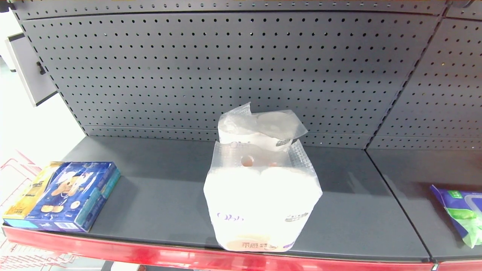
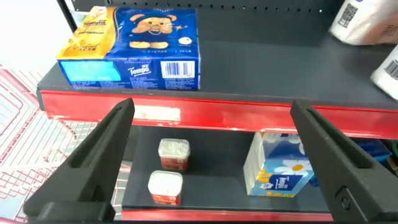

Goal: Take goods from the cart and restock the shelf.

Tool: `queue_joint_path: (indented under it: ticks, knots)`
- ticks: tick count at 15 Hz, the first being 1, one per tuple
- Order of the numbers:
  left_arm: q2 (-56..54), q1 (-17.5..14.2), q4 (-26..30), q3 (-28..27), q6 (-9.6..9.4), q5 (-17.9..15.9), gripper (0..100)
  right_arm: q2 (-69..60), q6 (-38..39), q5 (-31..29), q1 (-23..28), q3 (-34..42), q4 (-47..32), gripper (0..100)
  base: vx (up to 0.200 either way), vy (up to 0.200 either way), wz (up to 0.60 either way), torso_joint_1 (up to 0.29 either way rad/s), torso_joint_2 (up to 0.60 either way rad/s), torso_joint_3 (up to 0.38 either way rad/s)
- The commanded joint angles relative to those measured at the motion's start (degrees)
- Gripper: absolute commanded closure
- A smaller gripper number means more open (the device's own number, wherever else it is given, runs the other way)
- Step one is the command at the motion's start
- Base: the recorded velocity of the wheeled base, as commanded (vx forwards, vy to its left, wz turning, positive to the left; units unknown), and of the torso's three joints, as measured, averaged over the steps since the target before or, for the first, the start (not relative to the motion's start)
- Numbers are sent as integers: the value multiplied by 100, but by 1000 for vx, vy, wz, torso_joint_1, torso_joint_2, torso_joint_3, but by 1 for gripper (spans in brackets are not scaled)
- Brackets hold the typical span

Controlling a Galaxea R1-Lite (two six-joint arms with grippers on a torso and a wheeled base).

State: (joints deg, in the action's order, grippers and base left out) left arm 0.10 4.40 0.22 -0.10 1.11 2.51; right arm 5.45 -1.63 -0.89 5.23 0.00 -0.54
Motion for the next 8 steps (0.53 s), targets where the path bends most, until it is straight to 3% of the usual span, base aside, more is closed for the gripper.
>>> queue_joint_path:
  ticks: [1,8]
  knots:
    - [-10,-1,4,1,3,4,0,26,-4,-8,-4,0,-8,0,0,0,0,0,0,0]
    - [-10,-1,-4,1,3,4,0,26,-12,-8,-4,0,-8,0,0,0,0,0,0,0]
